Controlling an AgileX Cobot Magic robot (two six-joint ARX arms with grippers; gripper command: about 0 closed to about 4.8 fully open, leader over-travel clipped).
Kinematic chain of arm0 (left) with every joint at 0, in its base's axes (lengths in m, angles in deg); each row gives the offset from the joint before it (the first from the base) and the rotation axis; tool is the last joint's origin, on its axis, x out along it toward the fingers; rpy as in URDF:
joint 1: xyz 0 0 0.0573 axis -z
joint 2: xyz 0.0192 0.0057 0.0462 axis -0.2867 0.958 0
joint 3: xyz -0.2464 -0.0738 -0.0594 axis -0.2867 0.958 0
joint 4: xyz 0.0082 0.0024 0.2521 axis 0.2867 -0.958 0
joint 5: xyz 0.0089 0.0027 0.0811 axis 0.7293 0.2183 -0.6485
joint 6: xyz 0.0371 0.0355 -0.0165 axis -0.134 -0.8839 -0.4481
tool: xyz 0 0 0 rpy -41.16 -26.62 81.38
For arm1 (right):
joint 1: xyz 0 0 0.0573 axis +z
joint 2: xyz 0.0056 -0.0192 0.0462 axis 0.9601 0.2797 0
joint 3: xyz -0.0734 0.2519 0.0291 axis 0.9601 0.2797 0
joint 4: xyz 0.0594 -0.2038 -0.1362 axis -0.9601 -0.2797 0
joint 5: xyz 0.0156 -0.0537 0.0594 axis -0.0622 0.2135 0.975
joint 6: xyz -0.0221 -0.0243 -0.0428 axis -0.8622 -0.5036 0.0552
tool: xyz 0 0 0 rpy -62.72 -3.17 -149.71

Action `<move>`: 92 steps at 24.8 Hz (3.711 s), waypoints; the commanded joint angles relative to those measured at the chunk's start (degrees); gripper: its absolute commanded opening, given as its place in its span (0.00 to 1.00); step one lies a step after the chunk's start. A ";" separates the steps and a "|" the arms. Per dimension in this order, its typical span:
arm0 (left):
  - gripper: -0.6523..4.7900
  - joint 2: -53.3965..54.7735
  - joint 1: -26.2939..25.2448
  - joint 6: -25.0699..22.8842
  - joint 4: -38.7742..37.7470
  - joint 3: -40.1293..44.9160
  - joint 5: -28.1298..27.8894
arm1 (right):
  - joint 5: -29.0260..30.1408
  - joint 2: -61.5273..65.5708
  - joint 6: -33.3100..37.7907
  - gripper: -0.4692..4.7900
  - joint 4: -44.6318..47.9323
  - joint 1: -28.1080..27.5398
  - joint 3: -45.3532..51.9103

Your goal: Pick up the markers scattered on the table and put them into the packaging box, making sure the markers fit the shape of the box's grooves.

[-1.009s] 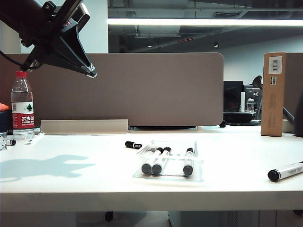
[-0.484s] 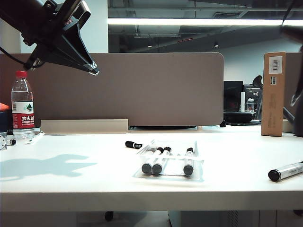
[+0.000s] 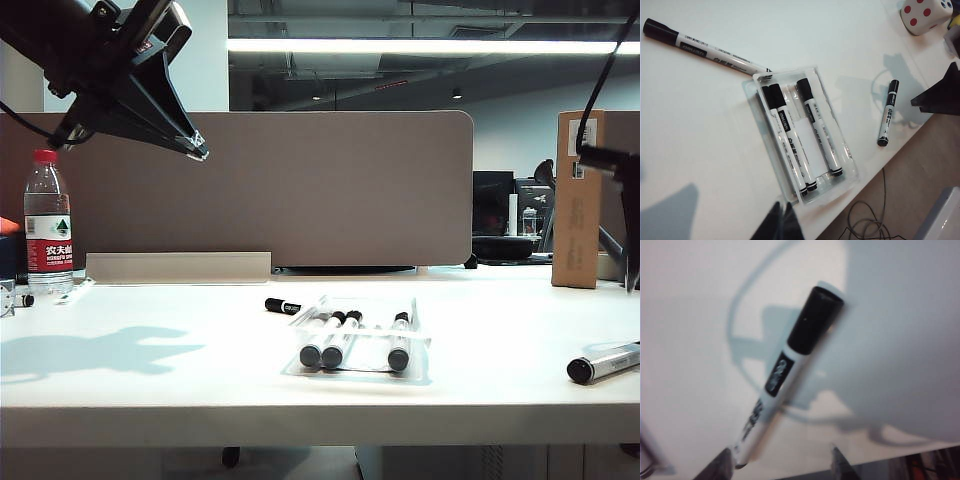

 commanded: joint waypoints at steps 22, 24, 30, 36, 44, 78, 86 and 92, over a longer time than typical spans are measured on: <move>0.12 -0.15 0.00 -8.20 -4.68 -0.17 17.14 | -5.97 8.68 5.92 0.58 6.58 4.42 -1.95; 0.12 -0.15 0.02 -9.05 -4.59 -0.17 24.37 | -6.16 8.90 5.92 0.58 6.27 4.42 -1.92; 0.12 -0.15 0.33 -9.29 -4.52 -0.17 24.06 | -7.61 9.01 5.95 0.57 6.21 4.44 -1.92; 0.12 -0.15 0.33 -9.22 -4.66 -0.17 17.90 | -9.53 9.14 6.14 0.57 6.64 4.44 -1.95; 0.12 -0.15 0.33 -9.22 -4.63 -0.17 17.84 | -10.05 9.84 6.10 0.38 6.62 4.44 -1.92; 0.16 -0.15 0.33 -9.20 -6.51 -0.15 0.33 | 7.43 10.25 1.09 0.08 19.93 8.79 -8.26; 0.11 -0.15 0.33 -9.20 -9.25 -0.17 3.56 | 16.44 18.93 0.94 0.08 24.20 16.74 -16.48; 0.11 -0.15 0.33 -9.22 -9.70 -0.17 4.76 | 14.51 24.79 0.92 0.08 23.56 20.90 -22.25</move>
